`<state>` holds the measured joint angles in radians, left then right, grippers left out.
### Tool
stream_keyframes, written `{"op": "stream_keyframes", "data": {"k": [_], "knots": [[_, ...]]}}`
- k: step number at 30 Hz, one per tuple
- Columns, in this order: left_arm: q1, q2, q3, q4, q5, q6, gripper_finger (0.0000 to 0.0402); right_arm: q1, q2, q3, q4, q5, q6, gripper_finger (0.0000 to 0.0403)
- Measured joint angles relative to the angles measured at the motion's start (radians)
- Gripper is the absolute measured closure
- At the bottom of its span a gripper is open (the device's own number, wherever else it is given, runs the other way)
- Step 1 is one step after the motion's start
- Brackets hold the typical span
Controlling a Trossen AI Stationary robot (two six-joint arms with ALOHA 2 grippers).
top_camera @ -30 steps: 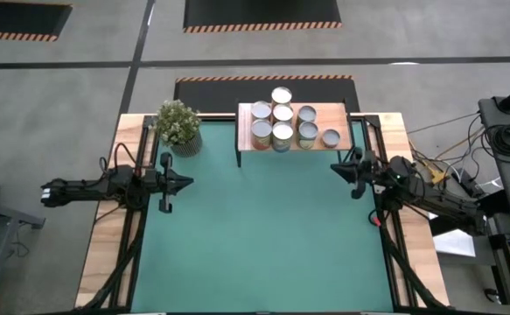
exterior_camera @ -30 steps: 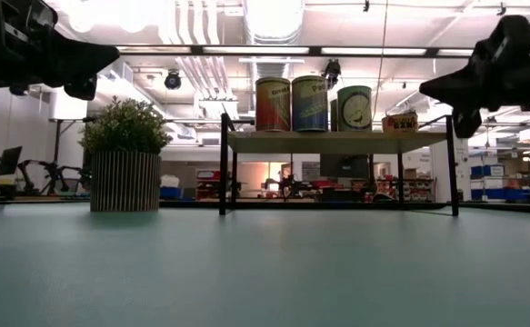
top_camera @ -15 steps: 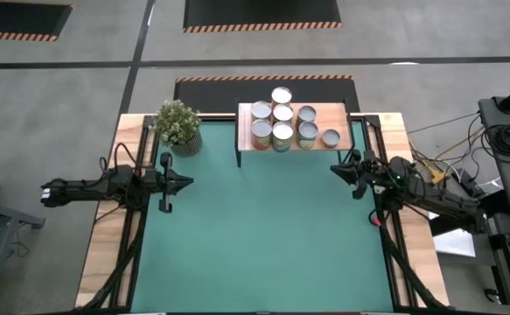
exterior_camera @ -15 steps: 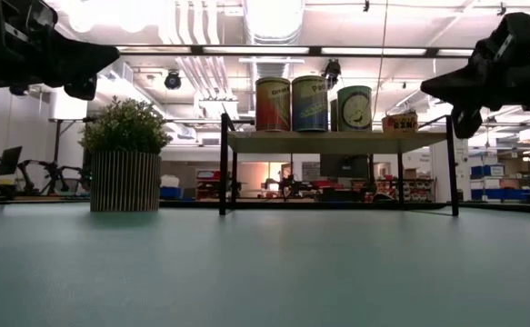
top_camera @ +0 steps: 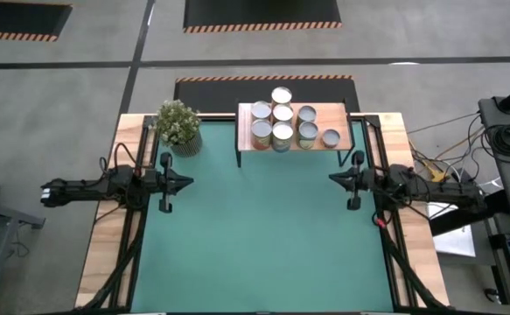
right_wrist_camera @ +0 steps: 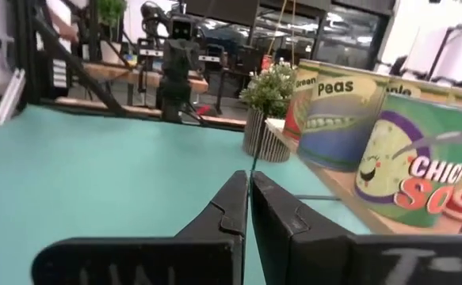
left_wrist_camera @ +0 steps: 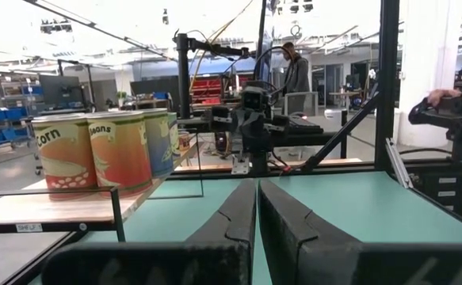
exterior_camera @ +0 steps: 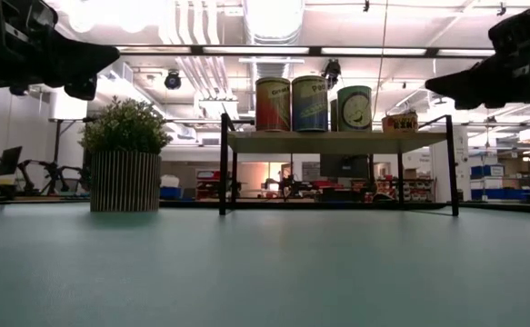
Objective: Pick and place cans onto a shelf
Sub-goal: Return to Home Position
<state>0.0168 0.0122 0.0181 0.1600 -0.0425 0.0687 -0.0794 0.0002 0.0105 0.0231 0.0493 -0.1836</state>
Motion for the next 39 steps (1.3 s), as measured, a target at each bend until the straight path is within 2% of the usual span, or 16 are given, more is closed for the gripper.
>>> {"op": "stream_keyframes", "data": {"k": [5, 8, 21, 39], "knots": [[0.0, 0.002, 0.0, 0.0, 0.0, 0.0, 0.0402, -0.008, 0.0, 0.0, 0.002, 0.004, -0.192, 0.0394], [0.0, 0.002, 0.0, 0.0, 0.0, 0.0, 0.0402, -0.008, 0.0, 0.0, 0.003, 0.004, -0.239, 0.0394], [0.0, 0.004, 0.0, 0.0, 0.0, 0.0, 0.0402, 0.021, 0.0, 0.0, 0.004, 0.004, -0.125, 0.0394], [0.0, 0.004, 0.0, 0.0, 0.0, 0.0, 0.0402, 0.021, 0.018, -0.001, 0.004, 0.004, -0.123, 0.0394]]}}
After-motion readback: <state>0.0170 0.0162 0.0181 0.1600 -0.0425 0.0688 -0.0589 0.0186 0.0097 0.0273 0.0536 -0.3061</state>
